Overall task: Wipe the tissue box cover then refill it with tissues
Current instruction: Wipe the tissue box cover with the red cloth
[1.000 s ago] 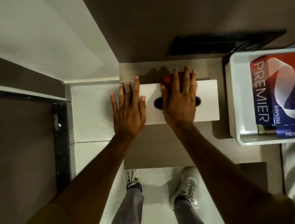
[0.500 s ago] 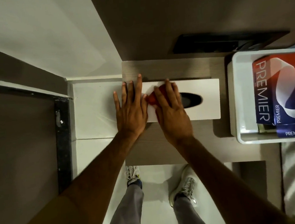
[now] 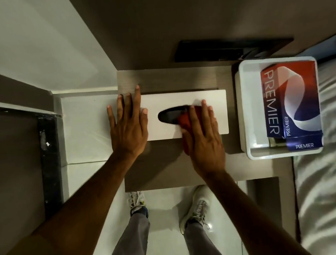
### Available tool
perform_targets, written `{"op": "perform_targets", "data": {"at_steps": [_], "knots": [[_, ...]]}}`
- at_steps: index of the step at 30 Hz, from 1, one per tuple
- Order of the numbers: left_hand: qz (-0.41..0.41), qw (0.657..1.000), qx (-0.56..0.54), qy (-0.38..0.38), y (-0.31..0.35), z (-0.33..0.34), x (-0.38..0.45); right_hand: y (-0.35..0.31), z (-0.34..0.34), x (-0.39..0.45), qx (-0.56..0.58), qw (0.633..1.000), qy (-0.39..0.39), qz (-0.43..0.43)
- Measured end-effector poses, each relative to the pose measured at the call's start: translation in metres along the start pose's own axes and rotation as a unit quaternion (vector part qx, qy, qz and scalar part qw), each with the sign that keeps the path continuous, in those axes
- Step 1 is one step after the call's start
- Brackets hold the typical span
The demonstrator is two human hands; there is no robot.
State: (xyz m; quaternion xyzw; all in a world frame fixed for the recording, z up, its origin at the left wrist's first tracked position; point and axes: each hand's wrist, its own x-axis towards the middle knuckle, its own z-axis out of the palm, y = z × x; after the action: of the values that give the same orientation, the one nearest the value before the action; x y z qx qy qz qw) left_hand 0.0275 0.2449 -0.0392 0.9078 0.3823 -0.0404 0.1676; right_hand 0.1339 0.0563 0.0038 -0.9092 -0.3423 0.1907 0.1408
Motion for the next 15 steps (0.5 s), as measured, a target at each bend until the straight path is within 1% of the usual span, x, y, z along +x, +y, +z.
{"op": "perform_targets", "data": {"at_steps": [3, 5, 6, 8, 10, 12, 13, 15], "knots": [[-0.004, 1.0, 0.004, -0.009, 0.001, -0.002, 0.0, 0.021, -0.016, 0.012, 0.023, 0.997, 0.03, 0.074], [-0.004, 1.0, -0.002, -0.008, 0.003, -0.003, 0.0, 0.019, -0.021, 0.037, 0.036, 0.99, 0.059, 0.123], [-0.003, 1.0, -0.007, -0.007, 0.003, -0.003, 0.0, 0.013, -0.02, 0.05, 0.038, 0.988, 0.069, 0.133], [-0.004, 1.0, -0.012, -0.004, 0.002, -0.003, 0.0, -0.002, -0.016, 0.065, 0.034, 0.99, 0.065, 0.118], [-0.008, 1.0, -0.016, -0.004, 0.002, -0.004, 0.0, -0.004, -0.013, 0.062, 0.003, 0.998, 0.026, 0.052], [-0.011, 1.0, -0.016, -0.007, 0.004, -0.005, -0.001, 0.014, -0.019, 0.053, -0.028, 1.0, -0.001, -0.007], [-0.012, 1.0, -0.012, -0.007, 0.005, -0.006, -0.001, 0.026, -0.024, 0.052, -0.031, 1.0, 0.0, -0.004], [-0.016, 1.0, 0.005, 0.0, 0.006, -0.005, -0.001, 0.037, -0.031, 0.056, -0.011, 0.998, 0.022, 0.055]]}}
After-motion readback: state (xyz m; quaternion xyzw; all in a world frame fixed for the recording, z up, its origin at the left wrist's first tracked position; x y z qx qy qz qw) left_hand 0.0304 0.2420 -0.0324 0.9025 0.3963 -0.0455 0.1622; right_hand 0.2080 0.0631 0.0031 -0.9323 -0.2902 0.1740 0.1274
